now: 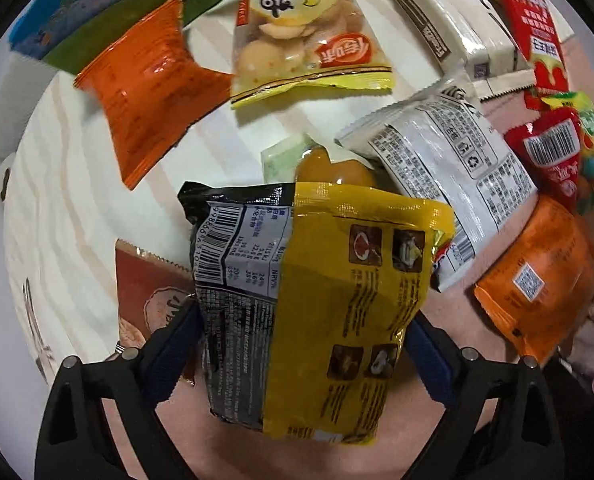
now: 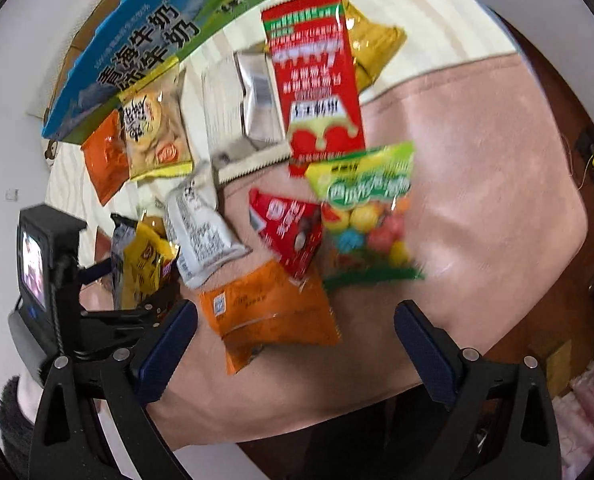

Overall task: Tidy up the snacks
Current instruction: 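Grasp the yellow-black bag with the left tool while the right tool grasps the white printed bag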

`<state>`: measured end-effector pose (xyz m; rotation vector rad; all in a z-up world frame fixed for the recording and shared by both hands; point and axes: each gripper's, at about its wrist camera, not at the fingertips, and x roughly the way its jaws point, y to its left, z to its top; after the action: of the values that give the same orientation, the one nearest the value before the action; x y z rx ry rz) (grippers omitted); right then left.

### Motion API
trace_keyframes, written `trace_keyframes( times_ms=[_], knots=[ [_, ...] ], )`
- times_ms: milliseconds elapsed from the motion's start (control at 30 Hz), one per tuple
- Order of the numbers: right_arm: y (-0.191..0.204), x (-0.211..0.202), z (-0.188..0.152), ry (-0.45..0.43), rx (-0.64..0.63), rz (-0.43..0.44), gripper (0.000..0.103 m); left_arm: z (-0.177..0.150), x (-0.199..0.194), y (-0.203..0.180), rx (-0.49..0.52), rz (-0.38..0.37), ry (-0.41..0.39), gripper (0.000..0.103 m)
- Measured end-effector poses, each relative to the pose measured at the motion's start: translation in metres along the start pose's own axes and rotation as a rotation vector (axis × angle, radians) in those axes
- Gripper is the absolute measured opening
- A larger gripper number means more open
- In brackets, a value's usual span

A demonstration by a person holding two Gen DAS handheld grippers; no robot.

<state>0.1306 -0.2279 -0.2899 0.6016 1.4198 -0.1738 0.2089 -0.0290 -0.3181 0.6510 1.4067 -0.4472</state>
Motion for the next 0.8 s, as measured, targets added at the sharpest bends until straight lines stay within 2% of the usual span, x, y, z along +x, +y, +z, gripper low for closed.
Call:
trace_keyframes(
  times_ms=[67, 133, 200, 267, 367, 500, 600, 733, 767, 800],
  knots=[
    [0.004, 0.004, 0.002, 0.022, 0.015, 0.021, 0.101, -0.011, 0.001, 0.007, -0.079, -0.014, 0.001, 0.090],
    [0.008, 0.006, 0.002, 0.039, 0.020, 0.034, 0.101, -0.026, 0.005, 0.020, -0.223, -0.066, 0.021, 0.087],
    [0.022, 0.012, 0.002, 0.038, -0.006, 0.034, 0.100, -0.048, 0.007, 0.042, -0.424, -0.121, 0.061, 0.087],
    [0.037, 0.017, 0.002, 0.043, -0.044, 0.019, 0.099, -0.071, 0.008, 0.057, -0.564, -0.148, 0.081, 0.086],
    [0.047, 0.021, 0.002, 0.066, -0.065, -0.002, 0.099, -0.107, 0.009, 0.072, -0.713, -0.166, 0.087, 0.087],
    [0.066, 0.025, 0.013, 0.058, -0.085, 0.017, 0.099, -0.137, 0.013, 0.076, -0.741, -0.188, 0.072, 0.089],
    [0.102, 0.038, 0.025, 0.049, -0.198, -0.006, 0.098, -0.152, 0.035, 0.073, -0.714, -0.200, 0.075, 0.091],
    [0.122, 0.076, 0.037, 0.078, -0.266, -0.154, 0.082, -0.161, 0.049, 0.074, -0.702, -0.193, 0.070, 0.091],
    [0.124, 0.085, 0.040, 0.080, -0.277, -0.184, 0.075, -0.166, 0.048, 0.075, -0.706, -0.188, 0.064, 0.086],
    [0.125, 0.096, 0.041, 0.097, -0.282, -0.193, 0.070, -0.166, 0.045, 0.075, -0.714, -0.185, 0.059, 0.085]
  ],
)
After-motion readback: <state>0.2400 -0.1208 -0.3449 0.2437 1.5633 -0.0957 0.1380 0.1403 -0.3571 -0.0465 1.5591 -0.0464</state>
